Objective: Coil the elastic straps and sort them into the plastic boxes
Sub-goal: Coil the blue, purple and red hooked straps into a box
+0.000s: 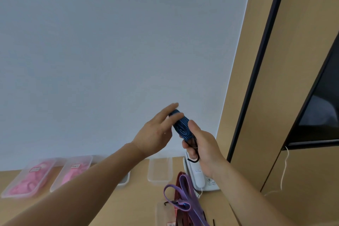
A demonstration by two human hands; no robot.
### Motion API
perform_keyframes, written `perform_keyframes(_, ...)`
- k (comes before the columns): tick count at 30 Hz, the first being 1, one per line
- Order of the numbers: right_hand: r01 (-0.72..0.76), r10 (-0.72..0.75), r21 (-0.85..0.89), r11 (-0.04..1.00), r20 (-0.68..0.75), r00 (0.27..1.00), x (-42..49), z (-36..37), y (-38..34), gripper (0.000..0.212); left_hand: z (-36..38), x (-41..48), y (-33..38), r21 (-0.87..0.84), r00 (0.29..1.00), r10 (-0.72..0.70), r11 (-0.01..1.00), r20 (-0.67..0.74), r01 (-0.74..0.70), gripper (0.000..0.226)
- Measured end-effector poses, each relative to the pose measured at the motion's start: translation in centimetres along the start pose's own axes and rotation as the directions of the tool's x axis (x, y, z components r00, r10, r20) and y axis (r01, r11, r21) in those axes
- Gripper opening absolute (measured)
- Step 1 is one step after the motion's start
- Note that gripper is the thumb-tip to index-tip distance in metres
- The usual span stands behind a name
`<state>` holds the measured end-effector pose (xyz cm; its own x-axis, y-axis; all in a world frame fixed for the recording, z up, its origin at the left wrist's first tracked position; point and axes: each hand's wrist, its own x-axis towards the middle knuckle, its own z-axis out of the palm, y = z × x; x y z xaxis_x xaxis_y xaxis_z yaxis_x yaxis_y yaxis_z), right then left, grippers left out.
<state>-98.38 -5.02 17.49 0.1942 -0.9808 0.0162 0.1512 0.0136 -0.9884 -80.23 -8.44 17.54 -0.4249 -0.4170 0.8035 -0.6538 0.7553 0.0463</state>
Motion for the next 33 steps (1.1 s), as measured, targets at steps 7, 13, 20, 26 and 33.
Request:
perform_keyframes(7, 0.136, -0.129, -0.087, 0.987, 0.087, 0.988, 0.0, -0.5, 0.8, 0.034, -1.4, 2.4, 2.1, -0.603, 0.518, -0.504, -0.007, 0.691, 0.798, 0.042)
perform_keyframes(13, 0.078, -0.067, -0.135, 0.988, 0.08, 0.995, 0.0, -1.5, 0.8, 0.022, -0.7, 2.0, 2.4, -0.61, 0.588, -0.509, 0.146, 0.629, 0.779, 0.033)
perform_keyframes(20, 0.173, -0.164, -0.278, 0.945, 0.055, 0.985, 0.8, -3.6, 1.3, 0.02, -0.3, 1.5, 2.6, -0.562, 0.569, -0.413, 0.152, 0.711, 0.813, 0.05)
perform_keyframes(26, 0.241, -0.278, -0.664, 0.708, 0.052, 0.959, 2.5, -4.9, 2.8, 0.03, 0.4, 1.1, 2.1, -0.446, 0.445, -0.598, 0.159, 0.666, 0.881, 0.044)
perform_keyframes(33, 0.218, -0.211, -0.696, 0.684, 0.097, 0.973, 4.3, -3.9, 5.4, 0.034, 3.1, -2.6, 1.1, -0.531, 0.351, -0.797, 0.045, 0.492, 0.846, 0.021)
